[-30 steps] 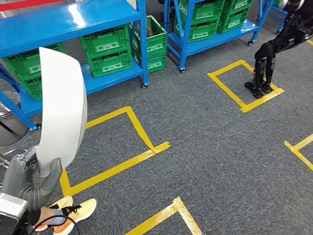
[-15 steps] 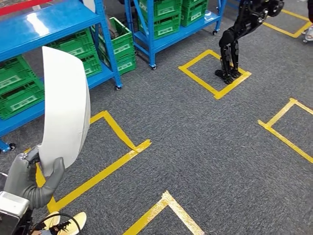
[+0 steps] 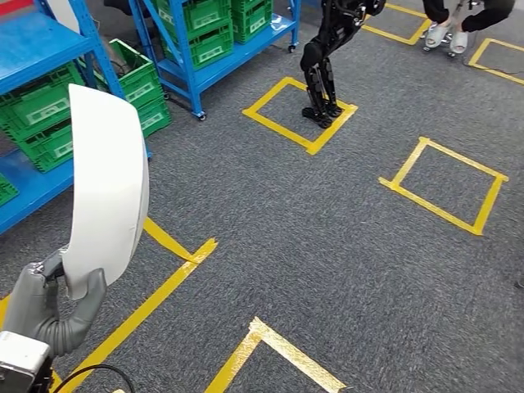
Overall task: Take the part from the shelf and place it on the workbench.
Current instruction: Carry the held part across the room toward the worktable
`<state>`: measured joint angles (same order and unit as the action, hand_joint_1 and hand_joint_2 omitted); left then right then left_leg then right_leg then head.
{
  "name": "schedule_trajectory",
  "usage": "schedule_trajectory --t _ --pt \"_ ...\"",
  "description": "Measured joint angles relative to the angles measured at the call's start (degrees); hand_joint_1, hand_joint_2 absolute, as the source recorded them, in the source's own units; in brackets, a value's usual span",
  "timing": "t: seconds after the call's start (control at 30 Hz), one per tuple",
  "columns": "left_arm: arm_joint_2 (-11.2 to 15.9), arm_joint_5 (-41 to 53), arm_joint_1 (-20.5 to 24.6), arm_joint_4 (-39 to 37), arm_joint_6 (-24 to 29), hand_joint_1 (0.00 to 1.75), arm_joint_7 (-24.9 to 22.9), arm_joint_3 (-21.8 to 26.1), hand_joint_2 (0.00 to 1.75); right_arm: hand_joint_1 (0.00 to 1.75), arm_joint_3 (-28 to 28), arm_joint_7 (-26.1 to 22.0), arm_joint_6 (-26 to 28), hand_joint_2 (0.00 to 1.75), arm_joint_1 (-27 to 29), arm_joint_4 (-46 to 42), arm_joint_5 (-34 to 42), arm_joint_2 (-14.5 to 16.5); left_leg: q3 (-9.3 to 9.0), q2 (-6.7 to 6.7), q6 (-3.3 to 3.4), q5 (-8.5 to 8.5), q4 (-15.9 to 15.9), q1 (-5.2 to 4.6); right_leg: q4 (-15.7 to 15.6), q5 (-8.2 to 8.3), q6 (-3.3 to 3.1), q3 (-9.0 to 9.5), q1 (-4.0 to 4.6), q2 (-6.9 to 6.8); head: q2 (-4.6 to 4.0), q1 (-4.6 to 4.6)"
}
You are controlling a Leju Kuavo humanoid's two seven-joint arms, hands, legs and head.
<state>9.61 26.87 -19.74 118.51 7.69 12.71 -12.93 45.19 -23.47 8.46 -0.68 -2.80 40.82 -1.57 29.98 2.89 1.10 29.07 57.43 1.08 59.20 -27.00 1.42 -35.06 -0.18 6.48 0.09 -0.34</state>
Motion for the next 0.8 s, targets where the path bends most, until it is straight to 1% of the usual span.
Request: schedule_trajectory --t 0.03,0.07,0.1,0.13,0.17,0.2,0.23,0.27,0.3,0.33,0.37,0.4,0.43,0.47,0.5,0.53,0.57,0.6,0.63,0.67,0.7,0.73,0.77,0.8 --pt "-0.26 0.11 -0.05 0.0 -0.01 1.75 0.22 -0.09 1.75 0.0 0.01 0.01 0.04 0.0 0.01 0.12 0.15 0.08 -0.14 -0.87 0.27 -0.16 -0.31 0.07 1.79 -1.05 0.23 -1.0 0.11 -2.02 0.0 0.16" --pt "-0.54 0.19 -0.13 -0.02 -0.03 1.75 0.39 -0.19 1.75 0.0 0.02 -0.03 0.07 0.0 -0.09 0.21 0.35 0.16 -0.21 -1.83 0.43 -0.21 -0.45 -0.01 4.88 -2.66 0.43 -2.44 0.09 -4.22 0.0 0.31" --pt "-0.75 0.24 -0.24 -0.04 -0.05 1.75 0.51 -0.27 1.75 0.0 0.03 -0.08 0.06 0.0 -0.27 0.25 0.53 0.21 -0.21 -2.79 0.55 -0.18 -0.48 -0.1 8.76 -4.48 0.64 -4.37 -0.02 -5.55 0.0 0.45" --pt "-0.95 0.29 -0.27 -0.07 -0.08 1.75 0.56 -0.36 1.75 0.0 0.03 -0.15 0.05 0.0 -0.42 0.28 0.72 0.27 -0.2 -3.78 0.6 -0.13 -0.47 -0.18 12.44 -5.9 0.85 -6.17 -0.2 -5.99 0.0 0.45" --pt "-1.14 0.32 -0.3 -0.13 -0.11 1.75 0.58 -0.51 1.75 0.0 0.03 -0.2 0.05 0.0 -0.48 0.33 0.91 0.29 -0.24 -4.73 0.61 -0.07 -0.46 -0.22 14.8 -6.47 1.02 -7.27 -0.36 -6.15 0.0 0.46" --pt "-1.3 0.34 -0.29 -0.17 -0.13 1.75 0.62 -0.68 1.75 0.0 0.03 -0.23 0.04 0.0 -0.43 0.41 1.05 0.31 -0.31 -5.56 0.57 0.02 -0.45 -0.22 14.83 -5.89 1.15 -7.14 -0.47 -6.3 0.0 0.47" --pt "-1.49 0.37 -0.29 -0.22 -0.14 1.75 0.64 -0.87 1.75 0.0 0.03 -0.25 0.04 0.0 -0.33 0.53 1.19 0.33 -0.44 -6.31 0.47 0.13 -0.45 -0.22 12.4 -4.33 1.21 -5.7 -0.54 -6.66 0.0 0.48" --pt "-1.66 0.39 -0.29 -0.25 -0.16 1.75 0.67 -1.03 1.75 0.0 0.03 -0.25 0.04 0.0 -0.24 0.68 1.29 0.32 -0.62 -7.0 0.3 0.26 -0.45 -0.22 8.21 -2.41 1.17 -3.3 -0.55 -7.47 0.0 0.49" --pt "-1.81 0.41 -0.28 -0.26 -0.2 1.75 0.68 -1.13 1.75 0.0 0.03 -0.25 0.04 0.0 -0.25 0.82 1.38 0.32 -0.79 -7.65 0.08 0.41 -0.46 -0.31 4.02 -1.15 0.97 -0.84 -0.33 -8.66 0.0 0.49" --pt "-1.94 0.43 -0.27 -0.26 -0.24 1.75 0.69 -1.19 1.75 0.0 0.02 -0.27 0.03 0.0 -0.33 0.92 1.45 0.32 -0.92 -8.2 -0.18 0.55 -0.44 -0.42 0.8 -0.36 0.65 1.0 -0.13 -9.54 0.0 0.44" --pt "-2.04 0.46 -0.26 -0.26 -0.27 1.75 0.7 -1.21 1.75 0.0 0.02 -0.29 0.0 0.0 -0.43 1.01 1.53 0.32 -1.01 -8.71 -0.48 0.65 -0.43 -0.52 -0.9 -0.21 0.31 1.93 0.08 -10.04 0.0 0.42" --pt "-2.13 0.53 -0.24 -0.27 -0.3 1.75 0.71 -1.25 1.75 0.0 0.01 -0.32 -0.03 0.0 -0.47 1.12 1.63 0.33 -1.08 -9.22 -0.76 0.71 -0.47 -0.61 -1.23 -0.43 -0.05 2.07 0.31 -9.94 0.0 0.38" --pt "-2.21 0.63 -0.19 -0.27 -0.3 1.75 0.71 -1.28 1.75 0.0 0.01 -0.36 -0.07 0.0 -0.4 1.29 1.79 0.33 -1.23 -9.73 -1.07 0.77 -0.54 -0.59 -1.34 -0.29 -0.38 1.91 0.33 -9.26 0.0 0.37" --pt "-2.27 0.75 -0.1 -0.28 -0.31 1.75 0.71 -1.32 1.75 0.0 0.01 -0.38 -0.09 0.0 -0.24 1.48 1.96 0.34 -1.38 -9.67 -1.43 1.0 -0.5 -0.49 -1.5 -0.18 -0.71 1.95 0.25 -8.69 0.0 0.38" --pt "-2.34 0.92 -0.06 -0.28 -0.3 1.75 0.7 -1.35 1.75 0.0 0.02 -0.43 -0.1 0.0 -0.11 1.66 2.13 0.35 -1.28 -8.78 -1.69 1.66 0.1 -0.37 -1.72 -0.04 -1.07 2.06 0.16 -8.13 0.0 0.3" --pt "-2.38 1.07 -0.07 -0.28 -0.28 1.75 0.7 -1.38 1.75 0.0 0.02 -0.49 -0.11 0.0 -0.07 1.82 2.3 0.36 -0.7 -7.36 -1.87 2.88 1.74 -0.26 -1.97 0.14 -1.45 2.18 0.02 -7.56 0.0 0.2" --pt "-2.4 1.22 -0.17 -0.3 -0.26 1.75 0.68 -1.39 1.75 0.0 0.02 -0.54 -0.12 0.0 -0.14 1.91 2.44 0.38 0.52 -5.62 -1.95 4.62 4.63 -0.15 -2.12 0.29 -1.76 2.33 -0.08 -6.95 0.0 0.05" --pt "-2.42 1.35 -0.34 -0.33 -0.22 1.75 0.66 -1.41 1.75 0.0 0.01 -0.59 -0.15 0.0 -0.29 1.99 2.56 0.43 2.33 -4.27 -1.92 6.59 8.62 -0.13 -2.15 0.35 -1.96 2.31 -0.03 -6.23 0.0 -0.07" --pt "-2.42 1.41 -0.47 -0.37 -0.2 1.75 0.64 -1.42 1.75 0.0 0.01 -0.62 -0.19 0.0 -0.42 2.04 2.66 0.51 4.25 -3.63 -1.9 8.18 12.63 -0.14 -2.13 0.37 -2.08 2.28 0.03 -5.43 0.0 -0.13" --pt "-2.42 1.45 -0.56 -0.41 -0.19 1.75 0.61 -1.43 1.75 0.0 0.02 -0.63 -0.22 0.0 -0.47 2.07 2.73 0.6 5.71 -3.34 -1.89 8.86 15.48 -0.15 -2.1 0.37 -2.12 2.31 0.08 -4.57 0.0 -0.15" --pt "-2.42 1.46 -0.6 -0.44 -0.17 1.75 0.58 -1.44 1.75 0.0 0.02 -0.63 -0.25 0.0 -0.45 2.09 2.78 0.69 6.37 -3.22 -1.85 8.39 16.38 -0.15 -2.03 0.36 -2.14 2.35 0.12 -3.69 0.0 -0.14" --pt "-2.42 1.47 -0.61 -0.45 -0.16 1.75 0.56 -1.45 1.75 0.0 0.03 -0.62 -0.25 0.0 -0.39 2.12 2.81 0.75 5.96 -3.07 -1.78 6.75 14.92 -0.12 -1.91 0.34 -2.12 2.4 0.12 -2.8 0.0 -0.14" --pt "-2.42 1.49 -0.61 -0.46 -0.16 1.75 0.53 -1.45 1.75 0.0 0.03 -0.62 -0.26 0.0 -0.35 2.15 2.84 0.78 4.72 -2.58 -1.7 4.39 11.6 -0.06 -1.74 0.29 -2.05 2.43 0.09 -1.92 0.0 -0.15" --pt "-2.42 1.5 -0.62 -0.46 -0.15 1.75 0.52 -1.46 1.75 0.0 0.03 -0.62 -0.26 0.0 -0.35 2.18 2.86 0.81 3.21 -1.16 -1.59 2.39 7.79 0.09 -1.49 0.21 -1.9 2.33 0.07 -1.07 0.0 -0.13"
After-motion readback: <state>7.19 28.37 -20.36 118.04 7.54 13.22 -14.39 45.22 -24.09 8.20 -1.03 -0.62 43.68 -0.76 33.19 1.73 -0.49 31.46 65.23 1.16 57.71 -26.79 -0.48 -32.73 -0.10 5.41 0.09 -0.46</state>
